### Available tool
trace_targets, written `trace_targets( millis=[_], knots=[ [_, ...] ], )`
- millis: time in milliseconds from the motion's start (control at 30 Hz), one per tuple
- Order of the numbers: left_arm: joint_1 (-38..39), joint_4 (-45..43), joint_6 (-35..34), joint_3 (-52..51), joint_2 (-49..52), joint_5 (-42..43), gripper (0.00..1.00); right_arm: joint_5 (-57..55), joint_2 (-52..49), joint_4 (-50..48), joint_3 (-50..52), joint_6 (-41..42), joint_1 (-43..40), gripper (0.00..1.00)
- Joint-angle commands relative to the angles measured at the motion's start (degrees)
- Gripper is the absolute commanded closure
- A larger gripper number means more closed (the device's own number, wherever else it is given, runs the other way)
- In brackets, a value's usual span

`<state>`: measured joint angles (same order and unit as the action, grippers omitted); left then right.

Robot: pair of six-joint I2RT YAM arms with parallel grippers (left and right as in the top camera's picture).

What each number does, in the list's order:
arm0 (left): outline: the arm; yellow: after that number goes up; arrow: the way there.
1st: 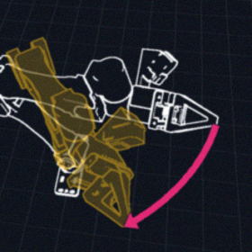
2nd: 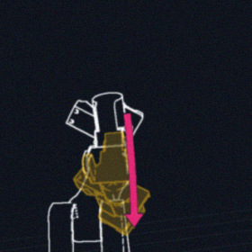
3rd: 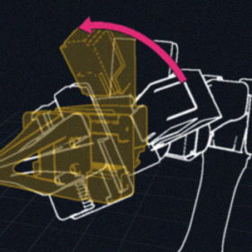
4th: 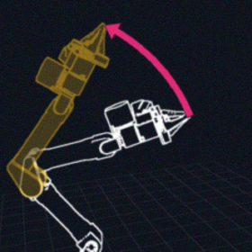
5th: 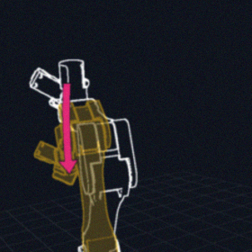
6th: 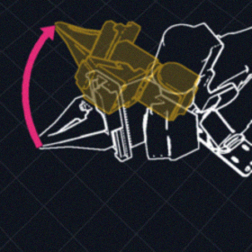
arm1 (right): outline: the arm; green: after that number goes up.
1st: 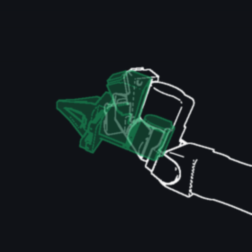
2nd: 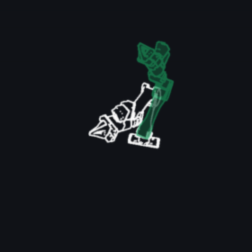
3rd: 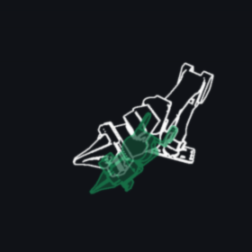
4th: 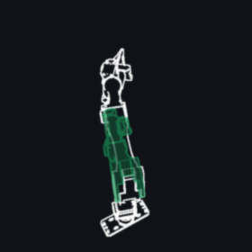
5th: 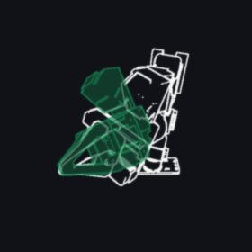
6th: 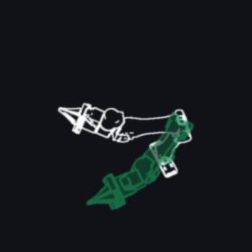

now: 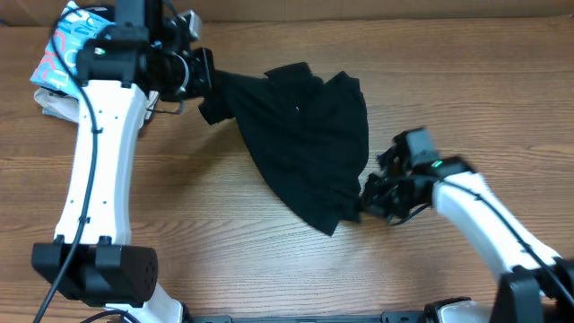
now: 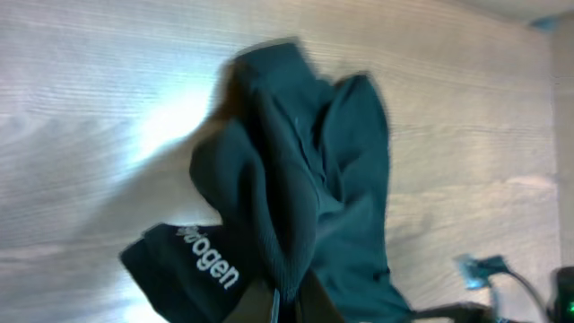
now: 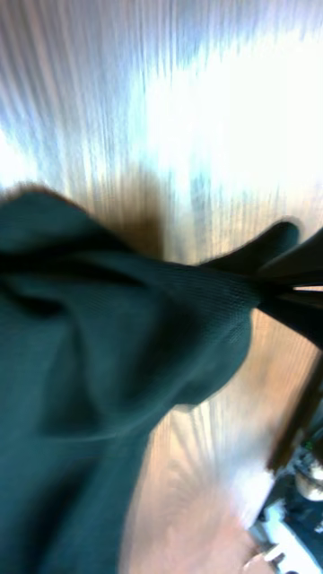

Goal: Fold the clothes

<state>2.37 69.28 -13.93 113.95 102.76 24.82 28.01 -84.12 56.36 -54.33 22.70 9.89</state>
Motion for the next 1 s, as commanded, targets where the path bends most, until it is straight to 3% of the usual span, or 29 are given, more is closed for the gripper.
trace_targets(
  millis=[0,200,400,700,967],
  knots=[
    [-1.86,2.95,3.76,11.28,-1.01,-0.04,0.96,-4.13,5.81,7.67,-13.44,-6.19,-5.35,0.96],
    [-2.38,9.44,4.98,25.33,-1.97,-0.15,0.96,-7.13,8.44,28.17,-38.01,-11.26,-13.9,0.96],
    [-2.36,13.4,4.96,30.18,-4.33,-0.13,0.96,-11.54,9.42,40.09,-54.42,-11.39,-17.25,0.96],
    [-2.34,18.16,6.27,29.99,-6.71,-2.12,0.96,-11.5,11.04,40.68,-55.58,-10.32,-17.68,0.96],
    [-2.32,21.92,6.29,25.31,-3.06,-7.58,0.96,-14.53,5.7,39.82,-47.78,-10.8,-17.68,0.96]
  ],
)
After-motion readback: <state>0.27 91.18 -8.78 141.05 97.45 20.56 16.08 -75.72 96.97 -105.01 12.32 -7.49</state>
